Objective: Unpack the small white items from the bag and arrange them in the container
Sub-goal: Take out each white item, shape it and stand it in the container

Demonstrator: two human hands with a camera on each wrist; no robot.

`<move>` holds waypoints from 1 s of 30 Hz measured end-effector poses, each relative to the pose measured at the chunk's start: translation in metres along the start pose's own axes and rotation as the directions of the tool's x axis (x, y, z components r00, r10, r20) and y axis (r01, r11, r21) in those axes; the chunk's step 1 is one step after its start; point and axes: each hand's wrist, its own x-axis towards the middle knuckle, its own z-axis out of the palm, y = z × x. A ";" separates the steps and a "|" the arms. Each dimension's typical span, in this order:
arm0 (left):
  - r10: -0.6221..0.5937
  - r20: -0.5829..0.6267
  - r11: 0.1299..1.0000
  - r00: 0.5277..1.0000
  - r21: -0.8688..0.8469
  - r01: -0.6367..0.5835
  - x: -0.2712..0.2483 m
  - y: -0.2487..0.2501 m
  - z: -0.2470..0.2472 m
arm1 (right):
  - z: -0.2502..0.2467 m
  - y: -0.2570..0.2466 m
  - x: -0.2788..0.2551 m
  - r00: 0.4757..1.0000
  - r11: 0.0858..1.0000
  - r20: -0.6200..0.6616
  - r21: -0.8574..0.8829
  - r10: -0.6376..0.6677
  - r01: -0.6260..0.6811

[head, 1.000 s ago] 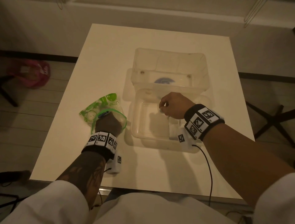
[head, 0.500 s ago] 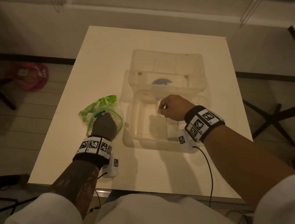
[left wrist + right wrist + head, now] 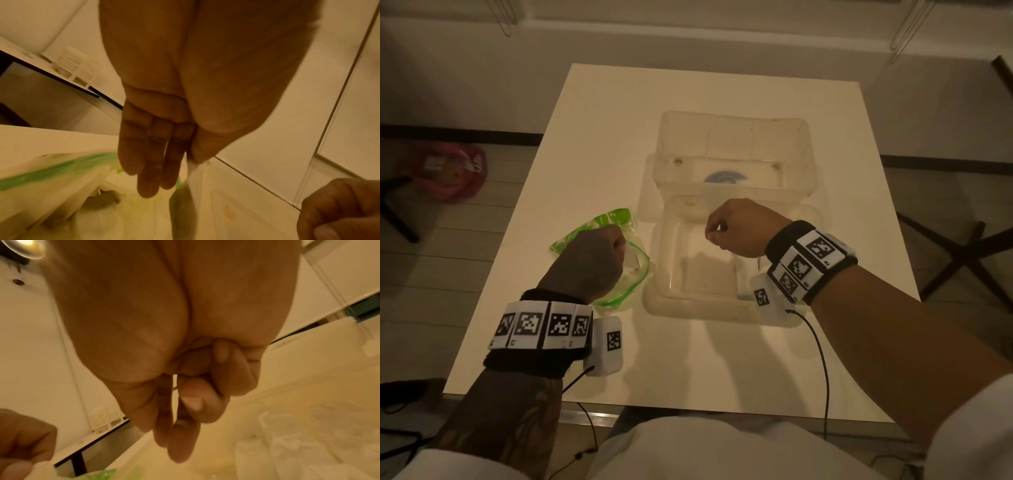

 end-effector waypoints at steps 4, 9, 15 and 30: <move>0.028 0.076 0.967 0.997 -0.254 -0.008 -0.007 0.023 -0.018 | -0.003 -0.017 -0.007 0.991 0.989 -0.013 0.064 -0.132 0.133; 0.188 0.209 0.894 0.960 -0.441 -0.079 0.000 0.051 -0.024 | -0.003 -0.030 -0.013 0.972 0.967 -0.033 0.097 -0.234 0.236; 0.166 0.021 0.761 0.986 -0.638 -0.115 0.012 0.086 -0.010 | -0.018 -0.011 -0.035 0.965 0.920 -0.234 0.339 -0.119 0.195; 0.209 0.082 0.619 0.974 -0.782 -0.067 0.012 0.124 0.005 | -0.021 0.010 -0.064 0.911 0.848 -0.409 0.498 0.045 0.181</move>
